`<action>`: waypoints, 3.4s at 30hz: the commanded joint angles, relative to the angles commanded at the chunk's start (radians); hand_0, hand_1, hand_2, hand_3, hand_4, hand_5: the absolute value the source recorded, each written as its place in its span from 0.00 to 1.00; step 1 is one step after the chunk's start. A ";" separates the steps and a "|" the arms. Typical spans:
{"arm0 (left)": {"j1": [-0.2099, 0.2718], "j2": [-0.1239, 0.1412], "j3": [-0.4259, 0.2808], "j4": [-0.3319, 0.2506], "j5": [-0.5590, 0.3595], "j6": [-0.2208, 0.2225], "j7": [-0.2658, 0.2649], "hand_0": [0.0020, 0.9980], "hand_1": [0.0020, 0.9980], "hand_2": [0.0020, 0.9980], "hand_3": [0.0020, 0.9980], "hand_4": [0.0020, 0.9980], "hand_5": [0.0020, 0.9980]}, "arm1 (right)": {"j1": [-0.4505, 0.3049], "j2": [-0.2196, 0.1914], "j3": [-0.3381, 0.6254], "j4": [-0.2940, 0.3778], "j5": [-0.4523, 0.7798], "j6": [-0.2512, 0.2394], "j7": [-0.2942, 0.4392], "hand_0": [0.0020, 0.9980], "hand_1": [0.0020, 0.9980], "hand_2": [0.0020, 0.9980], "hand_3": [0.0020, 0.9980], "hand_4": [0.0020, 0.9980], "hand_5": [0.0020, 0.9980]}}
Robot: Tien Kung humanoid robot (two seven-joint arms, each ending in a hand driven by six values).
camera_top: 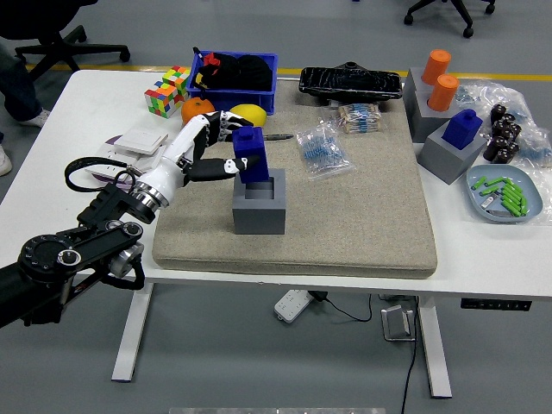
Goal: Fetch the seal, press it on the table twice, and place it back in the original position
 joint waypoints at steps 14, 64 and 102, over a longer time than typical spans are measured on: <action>-0.054 -0.050 0.102 0.074 0.026 0.007 -0.003 0.65 0.50 0.46 0.58 0.68 0.00 | 0.005 -0.002 -0.012 0.003 0.009 0.000 0.001 0.73 0.68 0.65 0.62 0.72 0.51; -0.097 -0.006 0.147 0.115 0.081 0.007 -0.007 0.65 0.47 0.44 0.57 0.67 0.00 | 0.004 -0.005 -0.014 0.005 0.015 -0.001 0.001 0.74 0.68 0.65 0.62 0.72 0.51; -0.111 -0.007 0.178 0.120 0.123 0.032 -0.003 0.65 0.47 0.44 0.57 0.65 0.00 | 0.006 -0.010 -0.035 0.004 0.024 0.000 0.001 0.73 0.68 0.65 0.62 0.72 0.51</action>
